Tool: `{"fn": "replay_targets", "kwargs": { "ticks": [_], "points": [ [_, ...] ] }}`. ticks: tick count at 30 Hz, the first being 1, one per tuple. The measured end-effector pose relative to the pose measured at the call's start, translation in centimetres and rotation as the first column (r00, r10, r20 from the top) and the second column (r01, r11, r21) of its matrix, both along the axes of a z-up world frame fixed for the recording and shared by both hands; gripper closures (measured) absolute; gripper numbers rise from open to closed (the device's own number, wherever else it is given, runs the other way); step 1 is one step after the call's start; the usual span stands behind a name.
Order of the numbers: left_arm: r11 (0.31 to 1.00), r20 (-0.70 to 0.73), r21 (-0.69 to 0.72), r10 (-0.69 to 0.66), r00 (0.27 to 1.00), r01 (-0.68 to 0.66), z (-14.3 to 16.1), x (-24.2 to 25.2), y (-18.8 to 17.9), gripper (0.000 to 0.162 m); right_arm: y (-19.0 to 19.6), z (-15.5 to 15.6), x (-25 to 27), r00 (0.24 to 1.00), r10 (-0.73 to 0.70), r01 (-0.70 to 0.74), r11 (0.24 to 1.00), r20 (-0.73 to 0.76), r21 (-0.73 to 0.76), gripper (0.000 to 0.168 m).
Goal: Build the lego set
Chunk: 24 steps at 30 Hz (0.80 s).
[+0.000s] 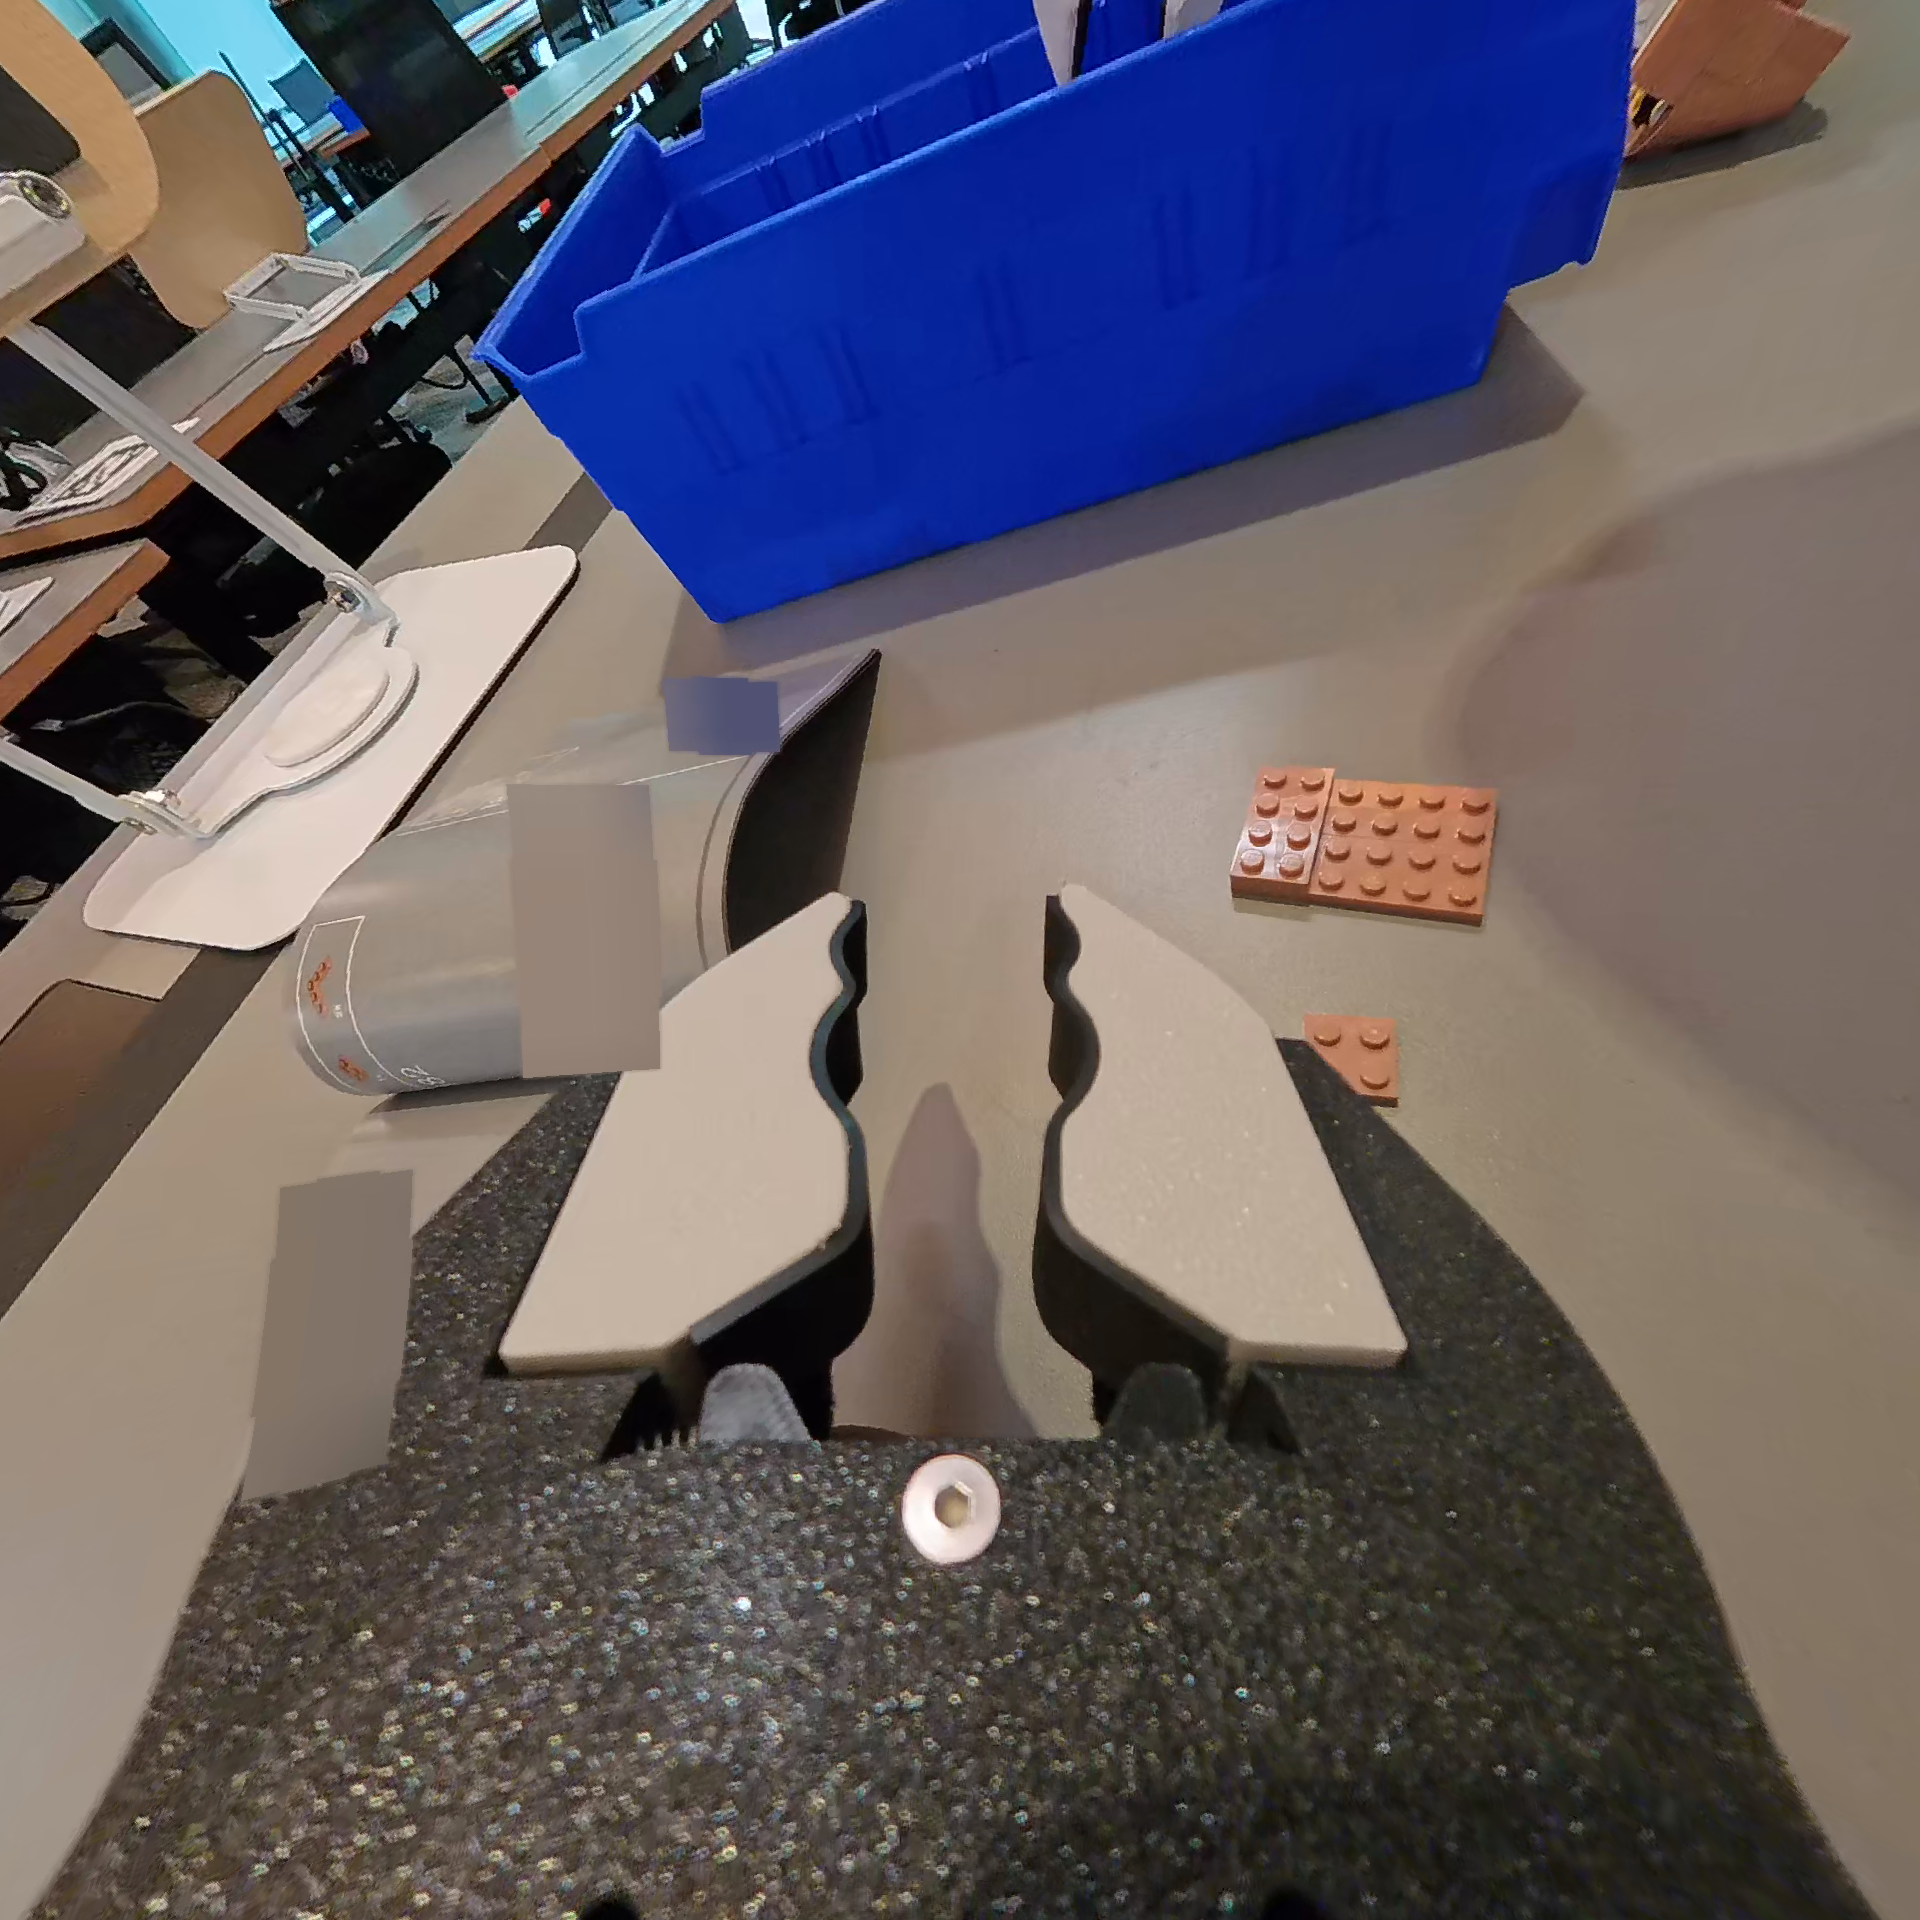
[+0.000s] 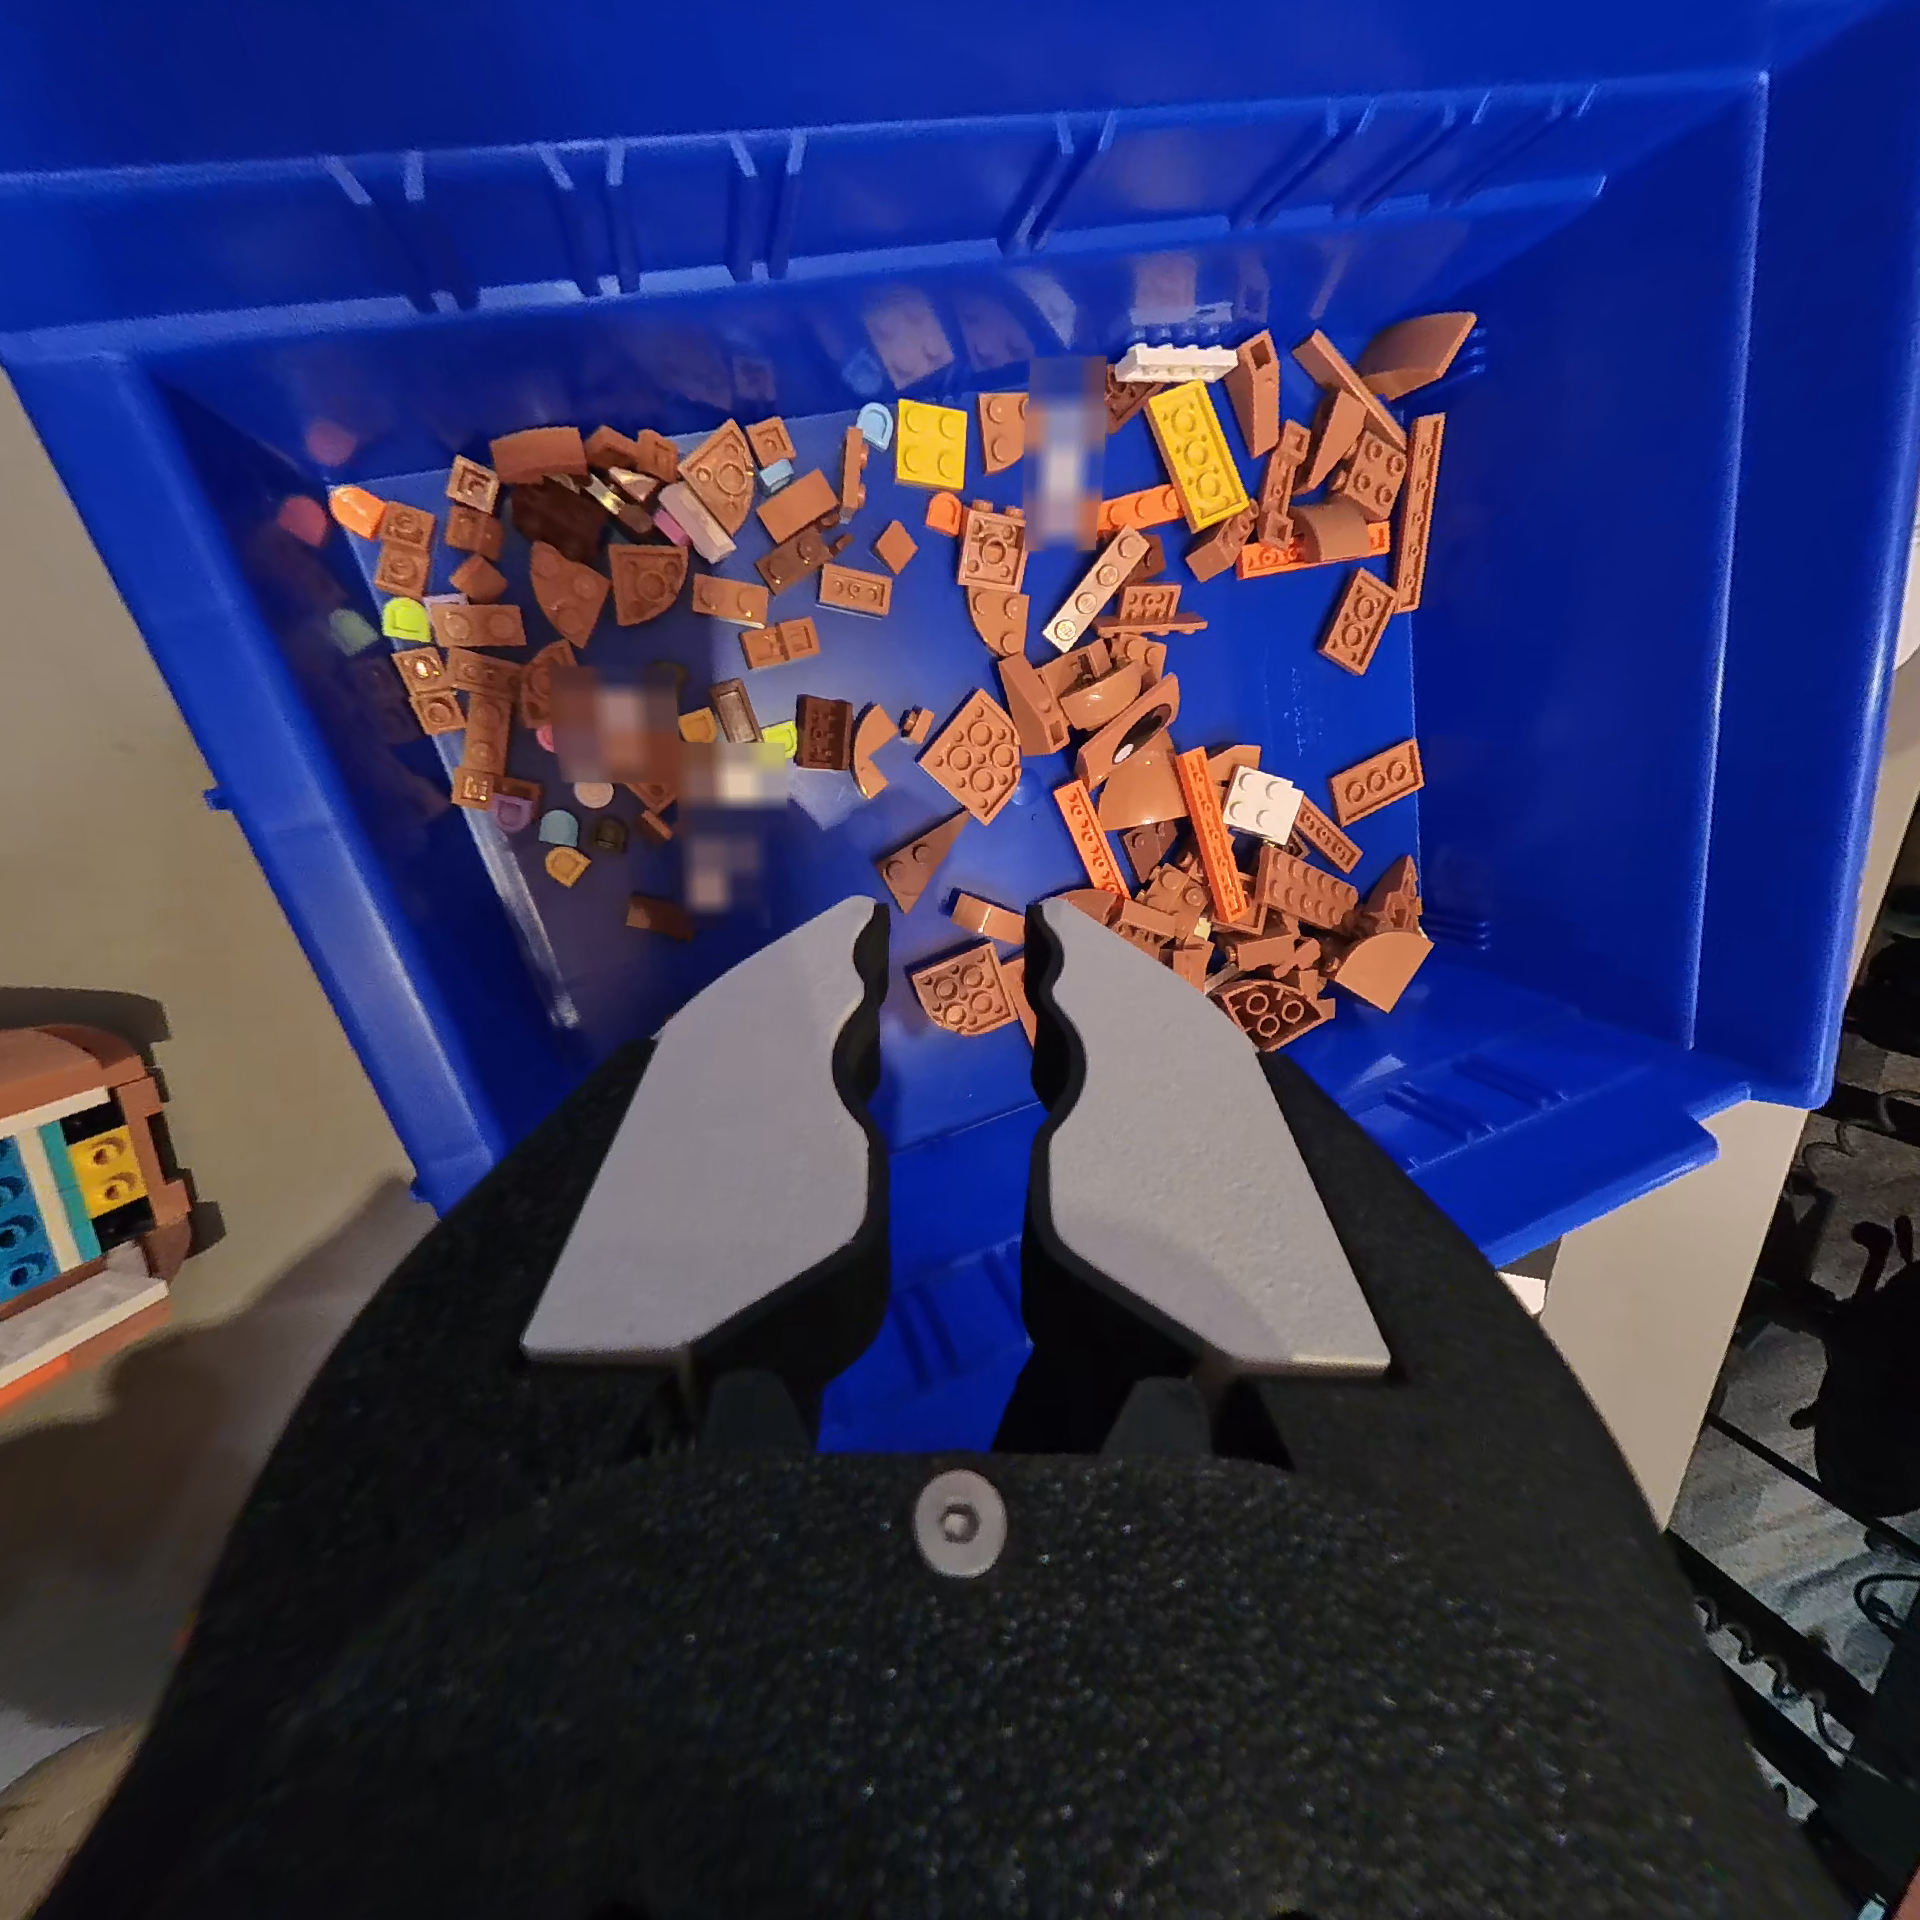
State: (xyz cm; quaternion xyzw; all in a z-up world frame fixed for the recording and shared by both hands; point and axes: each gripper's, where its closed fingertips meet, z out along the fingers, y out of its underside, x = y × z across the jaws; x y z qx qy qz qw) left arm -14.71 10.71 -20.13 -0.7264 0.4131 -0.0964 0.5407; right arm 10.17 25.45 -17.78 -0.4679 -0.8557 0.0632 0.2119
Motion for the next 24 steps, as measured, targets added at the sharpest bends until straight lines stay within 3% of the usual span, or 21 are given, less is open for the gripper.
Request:
{"fn": "replay_targets", "kwargs": {
  "ticks": [15,24],
  "points": [
    [1.000,0.000,-0.005,0.005,1.000,-0.005,-0.1,-0.1,0.1,0.129,1.6,0.7,0.9,0.999,-0.042,0.042,0.996,0.008,0.074,0.144],
    [1.000,-0.019,-0.005,0.008,1.000,-0.008,-0.3,0.0,0.1,0.129,4.5,1.2,1.8,0.990,-0.116,0.082,0.930,0.074,0.359,0.147]
  ]
}}
